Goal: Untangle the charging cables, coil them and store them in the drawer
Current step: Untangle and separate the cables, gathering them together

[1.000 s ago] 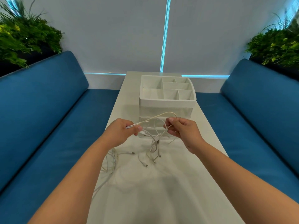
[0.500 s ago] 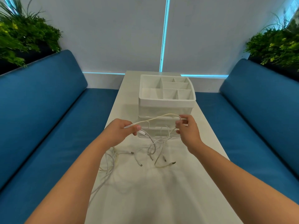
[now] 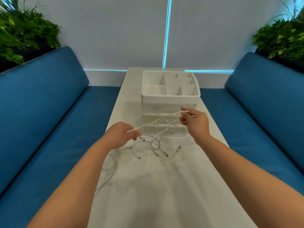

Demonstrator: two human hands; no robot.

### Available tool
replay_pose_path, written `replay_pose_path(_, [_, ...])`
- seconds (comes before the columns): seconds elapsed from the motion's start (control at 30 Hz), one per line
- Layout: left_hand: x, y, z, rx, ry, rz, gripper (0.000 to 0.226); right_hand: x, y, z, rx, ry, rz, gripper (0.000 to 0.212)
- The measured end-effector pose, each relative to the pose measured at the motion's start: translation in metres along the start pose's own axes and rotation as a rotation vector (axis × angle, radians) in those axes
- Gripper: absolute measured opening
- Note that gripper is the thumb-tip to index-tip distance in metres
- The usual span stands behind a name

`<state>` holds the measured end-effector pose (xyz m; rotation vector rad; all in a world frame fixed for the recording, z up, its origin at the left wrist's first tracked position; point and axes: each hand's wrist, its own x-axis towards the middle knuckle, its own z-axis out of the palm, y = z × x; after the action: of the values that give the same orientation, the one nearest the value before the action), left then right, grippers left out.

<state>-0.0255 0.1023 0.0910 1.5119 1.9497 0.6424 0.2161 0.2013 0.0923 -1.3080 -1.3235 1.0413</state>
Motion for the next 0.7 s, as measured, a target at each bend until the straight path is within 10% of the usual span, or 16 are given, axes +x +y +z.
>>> replay_pose_path(0.27, [0.001,0.006,-0.003,-0.063,0.003,0.031,0.041,0.004,0.012,-0.006,-0.137,0.112,-0.09,0.031])
replay_pose_path(0.43, [0.0,0.007,-0.007,-0.148,0.024,0.064,0.044,-0.004,0.021,0.002,0.053,-0.057,0.438,0.057])
replay_pose_path(0.57, [-0.001,0.008,-0.005,-0.182,0.028,0.09,0.045,-0.025,0.03,0.022,0.126,-0.395,0.729,0.033])
replay_pose_path(0.7, [-0.002,0.005,-0.005,-0.166,-0.004,0.086,0.042,-0.021,0.036,0.029,0.412,-0.369,0.84,0.03])
